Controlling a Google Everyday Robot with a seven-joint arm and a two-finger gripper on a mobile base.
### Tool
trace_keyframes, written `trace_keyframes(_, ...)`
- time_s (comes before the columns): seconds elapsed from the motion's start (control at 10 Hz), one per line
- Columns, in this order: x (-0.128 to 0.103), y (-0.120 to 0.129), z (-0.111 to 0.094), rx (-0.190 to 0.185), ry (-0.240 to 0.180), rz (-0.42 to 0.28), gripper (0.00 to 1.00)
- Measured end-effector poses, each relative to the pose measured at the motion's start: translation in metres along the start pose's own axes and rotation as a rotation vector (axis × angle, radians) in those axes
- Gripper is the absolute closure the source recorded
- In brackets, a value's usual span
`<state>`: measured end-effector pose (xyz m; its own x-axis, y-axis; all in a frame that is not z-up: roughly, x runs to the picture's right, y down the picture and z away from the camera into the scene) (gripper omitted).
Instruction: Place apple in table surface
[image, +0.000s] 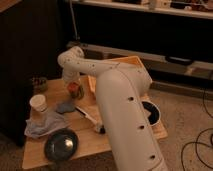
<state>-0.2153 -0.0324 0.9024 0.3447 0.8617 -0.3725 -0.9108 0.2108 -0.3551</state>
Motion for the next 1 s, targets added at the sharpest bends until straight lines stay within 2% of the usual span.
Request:
trace_keyframes(0.4,0.002,-0.009,-0.002,0.016,0.005,0.025,0.42)
trace_keyframes(0.6,-0.001,-0.007,-0.016,0.014,-0.013,0.02,0.42)
trace_keyframes(0.7,-0.002,-0.006,-0.023,0.014,-0.02,0.017,0.48)
trace_keyframes(0.8,-0.002,-0.006,-0.028,0.013,-0.028,0.015,0.6)
trace_keyframes(1.0,-0.003,-0.008,-0.036,0.009,-0.045,0.012,0.64)
